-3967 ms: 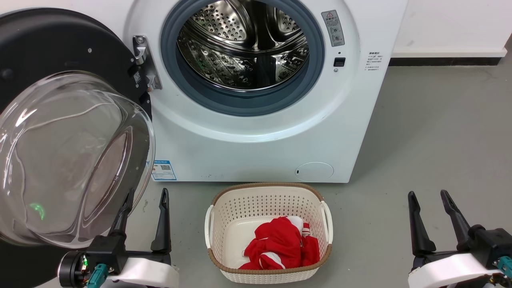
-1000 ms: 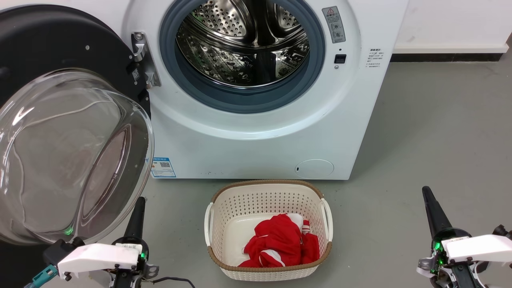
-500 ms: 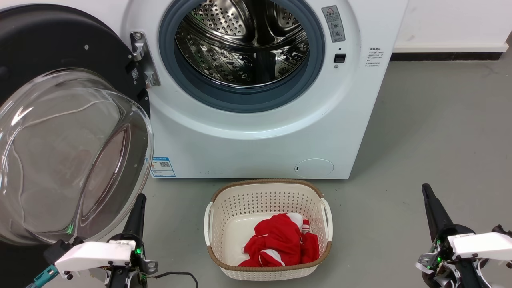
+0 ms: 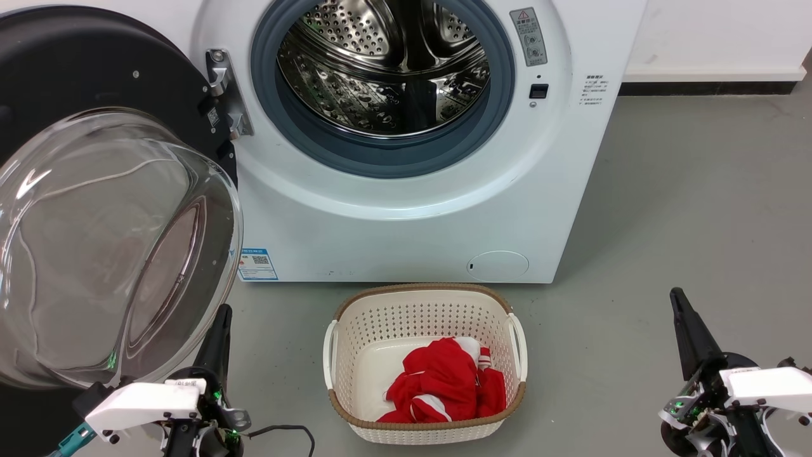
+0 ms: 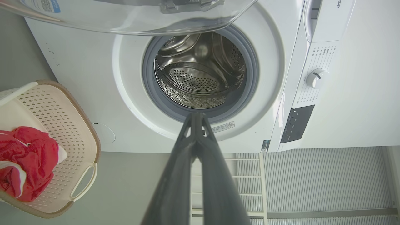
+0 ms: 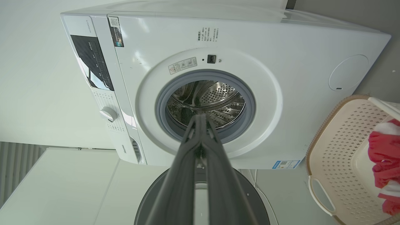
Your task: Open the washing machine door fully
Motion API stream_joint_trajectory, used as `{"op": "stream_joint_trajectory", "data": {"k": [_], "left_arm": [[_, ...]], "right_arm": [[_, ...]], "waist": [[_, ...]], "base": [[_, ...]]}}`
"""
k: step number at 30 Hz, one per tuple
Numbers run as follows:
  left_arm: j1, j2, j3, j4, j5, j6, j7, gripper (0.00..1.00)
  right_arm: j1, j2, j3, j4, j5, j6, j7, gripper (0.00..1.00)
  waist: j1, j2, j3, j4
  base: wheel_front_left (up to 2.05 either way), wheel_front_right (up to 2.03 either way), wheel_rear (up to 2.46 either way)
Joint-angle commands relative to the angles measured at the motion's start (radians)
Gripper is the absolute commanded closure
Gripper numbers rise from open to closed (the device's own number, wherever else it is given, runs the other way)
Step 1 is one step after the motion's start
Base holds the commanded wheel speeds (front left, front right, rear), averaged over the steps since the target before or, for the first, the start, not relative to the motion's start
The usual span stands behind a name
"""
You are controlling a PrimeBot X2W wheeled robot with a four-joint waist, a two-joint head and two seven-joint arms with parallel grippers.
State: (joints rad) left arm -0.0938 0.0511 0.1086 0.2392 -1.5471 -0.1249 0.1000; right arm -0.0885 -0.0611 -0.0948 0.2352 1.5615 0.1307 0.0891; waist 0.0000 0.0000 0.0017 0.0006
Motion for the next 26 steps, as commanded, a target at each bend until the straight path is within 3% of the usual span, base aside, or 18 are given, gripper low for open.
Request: {"op": "stream_joint_trajectory", "data": {"k": [1, 8, 26], "left_arm": [[-0.018, -0.001, 0.005, 0.003, -0.020, -0.007, 0.005, 1.00], [-0.020, -0.001, 0.009, 0.009, -0.069, -0.008, 0.018, 1.00], [-0.019, -0.001, 0.008, 0.008, -0.067, -0.008, 0.018, 1.00]], "right_arm": [[-0.022, -0.001, -0.003, 0.004, 0.020, 0.000, 0.007, 1.00], [-0.026, 0.000, -0.006, 0.011, 0.067, 0.000, 0.017, 1.00], [-0.025, 0.004, -0.009, 0.011, 0.059, 0.000, 0.018, 1.00]], "waist": [[0.0000, 0.0000, 0.000, 0.000], [0.0000, 0.0000, 0.001, -0.001], [0.0000, 0.0000, 0.001, -0.001]], "base": [[0.00, 0.00, 0.00], [0.00, 0.00, 0.00], [0.00, 0.00, 0.00]]}}
